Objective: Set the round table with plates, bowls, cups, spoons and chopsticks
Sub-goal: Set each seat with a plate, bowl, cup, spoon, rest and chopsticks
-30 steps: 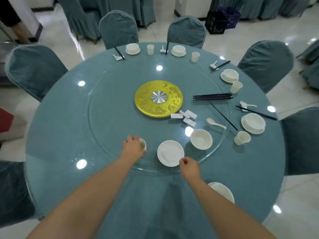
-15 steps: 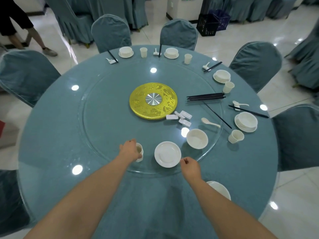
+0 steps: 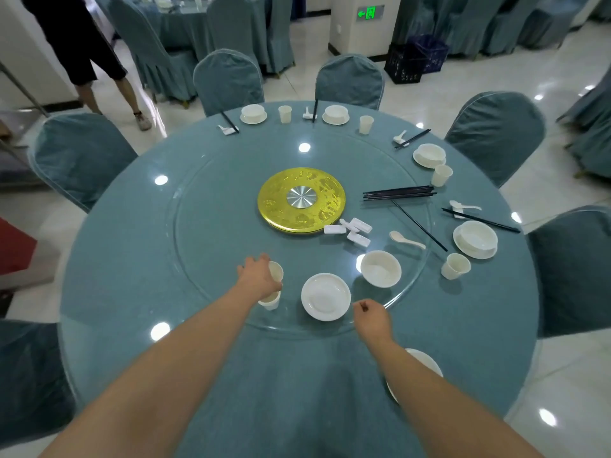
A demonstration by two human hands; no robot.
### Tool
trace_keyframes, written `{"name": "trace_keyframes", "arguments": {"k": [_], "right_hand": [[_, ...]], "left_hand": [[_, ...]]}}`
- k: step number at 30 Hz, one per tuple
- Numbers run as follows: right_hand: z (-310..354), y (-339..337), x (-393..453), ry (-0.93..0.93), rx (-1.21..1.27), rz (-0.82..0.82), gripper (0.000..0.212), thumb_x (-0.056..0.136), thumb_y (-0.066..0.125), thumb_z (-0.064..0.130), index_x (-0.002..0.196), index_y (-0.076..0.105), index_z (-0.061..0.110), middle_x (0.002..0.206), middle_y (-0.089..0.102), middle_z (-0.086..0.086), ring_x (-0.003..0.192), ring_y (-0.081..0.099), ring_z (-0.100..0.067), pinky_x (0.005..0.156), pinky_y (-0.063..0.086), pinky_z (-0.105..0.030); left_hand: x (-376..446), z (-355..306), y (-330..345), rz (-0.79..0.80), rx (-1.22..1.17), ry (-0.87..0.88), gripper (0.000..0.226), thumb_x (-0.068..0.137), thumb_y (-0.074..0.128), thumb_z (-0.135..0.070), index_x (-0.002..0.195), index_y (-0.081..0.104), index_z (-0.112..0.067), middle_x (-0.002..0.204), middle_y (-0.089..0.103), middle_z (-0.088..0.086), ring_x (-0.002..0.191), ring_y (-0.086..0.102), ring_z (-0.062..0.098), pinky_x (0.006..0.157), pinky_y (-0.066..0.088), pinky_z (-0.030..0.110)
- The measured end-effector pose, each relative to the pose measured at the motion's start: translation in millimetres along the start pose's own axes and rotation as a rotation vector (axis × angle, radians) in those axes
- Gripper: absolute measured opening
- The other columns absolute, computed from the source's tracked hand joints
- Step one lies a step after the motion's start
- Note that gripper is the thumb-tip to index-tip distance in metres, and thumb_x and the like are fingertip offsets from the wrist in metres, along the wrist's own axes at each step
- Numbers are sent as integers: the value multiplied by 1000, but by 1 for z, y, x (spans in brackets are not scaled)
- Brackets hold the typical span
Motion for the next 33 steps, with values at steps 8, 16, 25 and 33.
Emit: {"name": "trace_keyframes", "arguments": {"k": [8, 16, 25, 33], "right_hand": [[19, -4, -17, -76, 27, 25, 23, 93, 48, 22, 90, 67, 11, 83, 65, -2, 80, 59, -21, 68, 42, -28], [14, -8, -31, -74, 156, 162, 29, 94, 49, 31, 90, 68, 10, 80, 71, -5, 78, 69, -29, 74, 56, -42], [-37, -16, -42, 80, 226, 283, 15, 94, 53, 14, 93, 66, 6, 79, 65, -12, 62, 64, -25, 62, 54, -36], [-107, -10, -54, 187, 63, 224, 19, 82, 54, 6, 82, 70, 16, 73, 72, -12, 64, 68, -27, 70, 58, -42]], "left_hand": [[-40, -36, -6, -65, -132, 86, 72, 75, 70, -45, 137, 39, -24, 129, 43, 11, 118, 43, 34, 102, 36, 38], [-86, -77, 46, 70, -129, 203, 82, 73, 72, -52, 142, 36, -27, 133, 44, 7, 123, 47, 30, 103, 38, 37], [-128, -101, 106, 189, -186, 295, 91, 62, 82, -54, 135, 44, -14, 130, 45, 4, 120, 47, 26, 100, 43, 38], [-143, -100, 162, 333, -342, 309, 24, 77, 60, -11, 100, 67, -8, 100, 70, 9, 92, 65, 24, 77, 53, 35]]}}
Point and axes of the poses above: each hand's wrist, its own x-axis towards the middle knuckle, its own y-axis out of the palm, z = x × y, the point moved 3 cm from there along x, towards the middle knuckle
